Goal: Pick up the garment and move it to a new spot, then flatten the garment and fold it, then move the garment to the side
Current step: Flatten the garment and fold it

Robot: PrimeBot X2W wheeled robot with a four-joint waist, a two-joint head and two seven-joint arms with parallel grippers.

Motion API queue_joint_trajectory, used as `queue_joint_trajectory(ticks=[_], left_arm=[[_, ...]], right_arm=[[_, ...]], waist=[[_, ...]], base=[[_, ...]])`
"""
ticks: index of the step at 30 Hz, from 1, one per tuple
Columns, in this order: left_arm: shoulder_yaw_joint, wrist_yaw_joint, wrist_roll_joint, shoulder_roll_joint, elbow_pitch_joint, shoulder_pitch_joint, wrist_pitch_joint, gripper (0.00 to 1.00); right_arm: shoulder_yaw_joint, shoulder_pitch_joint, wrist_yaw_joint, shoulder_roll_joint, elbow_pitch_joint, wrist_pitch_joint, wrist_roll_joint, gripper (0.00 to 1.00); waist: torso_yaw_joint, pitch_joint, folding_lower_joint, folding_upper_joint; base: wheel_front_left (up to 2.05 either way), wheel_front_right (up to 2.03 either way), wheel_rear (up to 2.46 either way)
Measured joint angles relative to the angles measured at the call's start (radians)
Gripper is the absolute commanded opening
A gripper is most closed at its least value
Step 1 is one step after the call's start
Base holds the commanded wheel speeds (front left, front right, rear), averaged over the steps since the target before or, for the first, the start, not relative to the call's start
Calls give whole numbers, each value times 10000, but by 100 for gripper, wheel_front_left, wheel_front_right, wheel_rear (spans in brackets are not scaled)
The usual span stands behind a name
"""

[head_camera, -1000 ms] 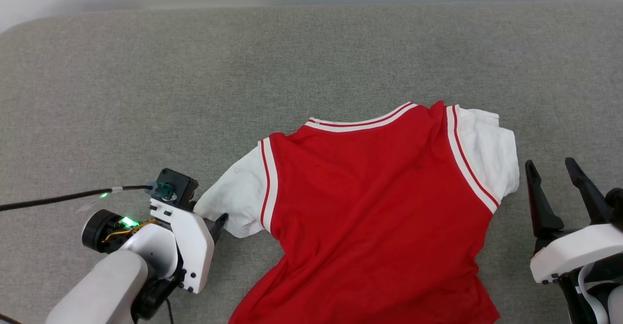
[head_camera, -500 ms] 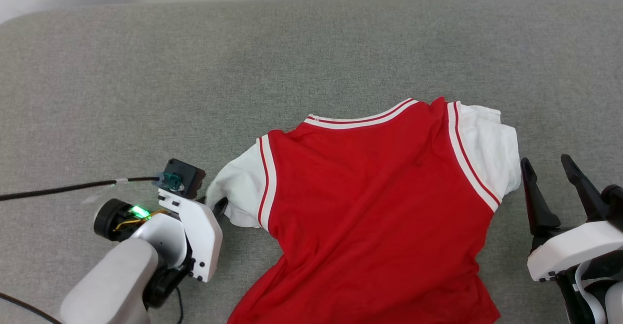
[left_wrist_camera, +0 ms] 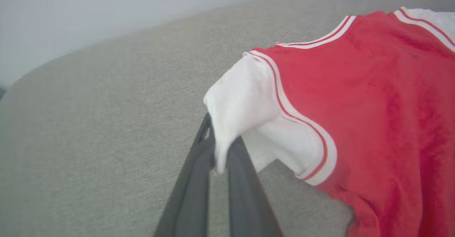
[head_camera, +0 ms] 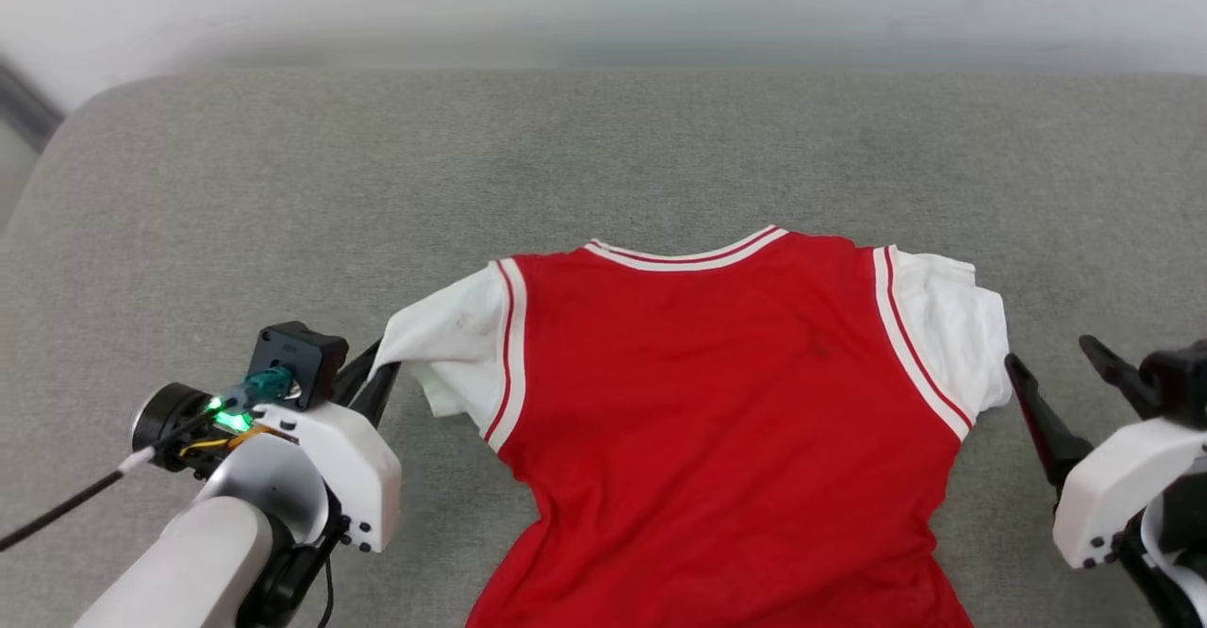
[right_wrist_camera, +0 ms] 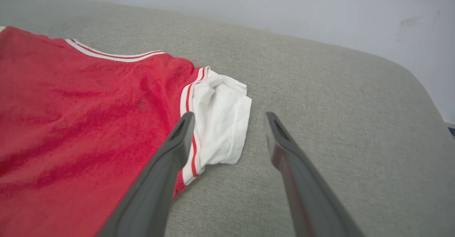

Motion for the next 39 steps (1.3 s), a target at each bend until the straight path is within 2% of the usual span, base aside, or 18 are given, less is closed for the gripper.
queue_joint_trajectory(ticks=[8, 12, 16, 25, 29, 35, 36, 37, 38, 39], left_arm=[[96, 431, 518, 913, -2708, 369, 224, 0], [119, 616, 702, 1122, -3695, 421, 393, 0], [-17, 642, 917, 1091, -4222, 365, 472, 0], [-439, 516, 1214, 616, -4654, -34, 360, 0], [-523, 502, 1235, 443, -4617, -84, 186, 0], [-625, 387, 1262, 330, -4228, -175, 27, 0], [-627, 370, 1250, 301, -4171, -180, 2, 0], [-631, 364, 1246, 284, -4100, -180, -35, 0], [-629, 364, 1235, 284, -4025, -180, -59, 0], [-616, 368, 1214, 290, -3960, -180, -75, 0]], right_arm=[[516, -1624, 2, -1264, -40, 3227, 780, 100], [698, -2810, 0, -1611, 654, 4612, 1070, 100], [1026, -3882, 0, -1904, 1622, 5595, 1035, 100], [1538, -5054, 2, -2130, 3659, 6125, 740, 100], [2383, -5189, -2, -2405, 3967, 6034, 602, 100], [3020, -5336, -38, -2558, 4326, 5852, 786, 100], [3089, -5344, -52, -2573, 4378, 5804, 817, 80], [3137, -5348, -52, -2571, 4428, 5741, 865, 27], [3175, -5347, -44, -2556, 4487, 5641, 905, 0], [3196, -5342, -15, -2508, 4548, 5524, 978, 0]], waist=[[375, 255, 0, 0], [604, 617, 0, 0], [939, 975, 0, 0], [1754, 1703, 1, 0], [1999, 1935, 1, 0], [2131, 2045, 0, 0], [2134, 2028, 0, 0], [2134, 2002, 0, 0], [2127, 1964, 0, 0], [2114, 1918, 0, 0]], base=[[0, 0, 0], [0, 0, 0], [0, 0, 0], [0, 0, 0], [0, 0, 0], [0, 0, 0], [0, 0, 0], [0, 0, 0], [0, 0, 0], [0, 0, 0]])
